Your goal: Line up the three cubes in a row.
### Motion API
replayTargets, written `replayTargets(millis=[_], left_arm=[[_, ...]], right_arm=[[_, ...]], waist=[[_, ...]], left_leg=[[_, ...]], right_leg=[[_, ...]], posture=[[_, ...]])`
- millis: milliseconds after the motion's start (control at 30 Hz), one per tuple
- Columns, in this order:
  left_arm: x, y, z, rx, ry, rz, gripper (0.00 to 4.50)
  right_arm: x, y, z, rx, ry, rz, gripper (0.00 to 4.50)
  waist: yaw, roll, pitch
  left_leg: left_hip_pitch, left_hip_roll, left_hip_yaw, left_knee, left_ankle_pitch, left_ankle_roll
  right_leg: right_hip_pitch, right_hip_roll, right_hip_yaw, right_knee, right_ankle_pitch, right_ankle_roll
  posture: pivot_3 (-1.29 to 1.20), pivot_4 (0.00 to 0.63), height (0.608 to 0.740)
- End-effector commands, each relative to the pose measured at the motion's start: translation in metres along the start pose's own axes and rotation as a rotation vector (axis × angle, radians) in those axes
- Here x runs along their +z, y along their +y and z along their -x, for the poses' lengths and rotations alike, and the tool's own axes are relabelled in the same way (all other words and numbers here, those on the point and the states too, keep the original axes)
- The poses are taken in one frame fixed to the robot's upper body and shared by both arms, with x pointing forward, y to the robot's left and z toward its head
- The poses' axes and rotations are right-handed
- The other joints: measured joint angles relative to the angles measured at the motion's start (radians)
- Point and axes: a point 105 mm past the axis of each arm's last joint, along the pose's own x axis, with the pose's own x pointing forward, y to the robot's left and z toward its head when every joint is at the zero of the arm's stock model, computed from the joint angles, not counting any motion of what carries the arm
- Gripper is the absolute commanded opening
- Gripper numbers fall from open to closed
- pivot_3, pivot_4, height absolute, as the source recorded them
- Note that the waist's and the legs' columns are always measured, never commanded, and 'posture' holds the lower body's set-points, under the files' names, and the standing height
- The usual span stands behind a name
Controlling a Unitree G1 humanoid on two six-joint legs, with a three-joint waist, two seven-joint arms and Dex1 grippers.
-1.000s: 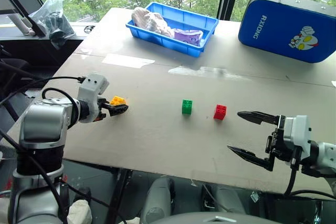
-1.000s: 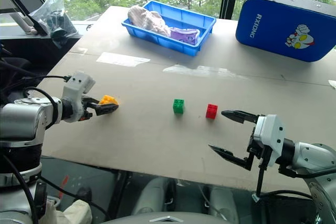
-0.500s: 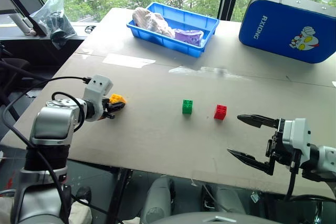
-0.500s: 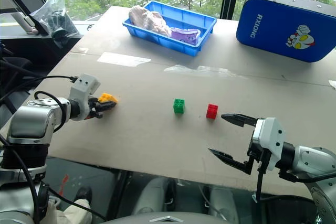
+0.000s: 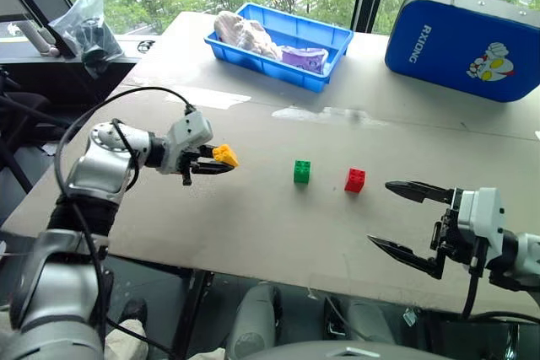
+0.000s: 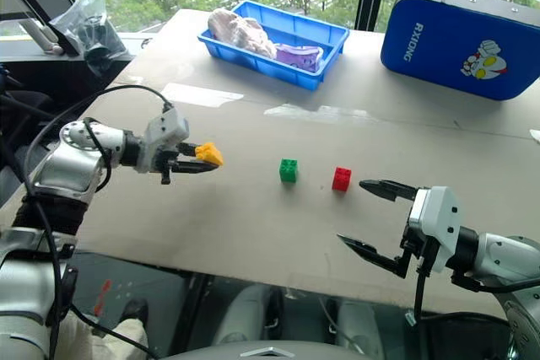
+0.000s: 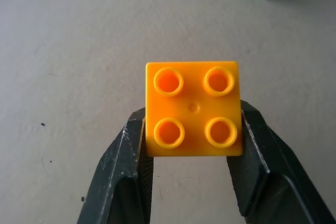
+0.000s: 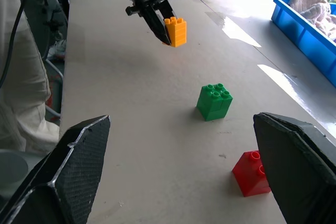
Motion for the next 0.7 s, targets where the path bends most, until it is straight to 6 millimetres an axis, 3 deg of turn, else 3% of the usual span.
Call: replayTargets(millis=[33, 333, 700], left_arm=[[0.004, 0.007, -0.007, -0.077, 0.034, -0.147, 1.31], [0.016, 0.002, -0.032, -0.227, 0.008, -0.259, 1.31], [0.024, 0.003, -0.04, -0.271, 0.033, -0.326, 1.31]], right_arm=[[0.012, 0.0, 0.002, 0.005, -0.015, 0.047, 4.5], [0.016, 0.005, 0.003, -0.003, -0.01, 0.047, 4.5], [0.017, 0.006, 0.005, -0.023, -0.001, 0.047, 4.5]], waist=[[0.0, 0.0, 0.0], [-0.005, 0.0, 0.0], [-0.004, -0.001, 0.0]], left_leg=[[0.0, 0.0, 0.001, 0.0, 0.0, 0.0], [-0.001, 0.0, 0.001, 0.0, 0.0, 0.0], [-0.001, 0.0, 0.0, 0.0, 0.0, 0.001]], right_leg=[[0.0, 0.0, -0.001, 0.0, 0.0, 0.0], [0.0, 0.001, -0.001, 0.0, 0.001, 0.004], [0.0, 0.001, -0.002, 0.0, 0.001, 0.004]], posture=[[0.0, 0.15, 0.74], [0.0, 0.15, 0.74], [0.0, 0.15, 0.74]])
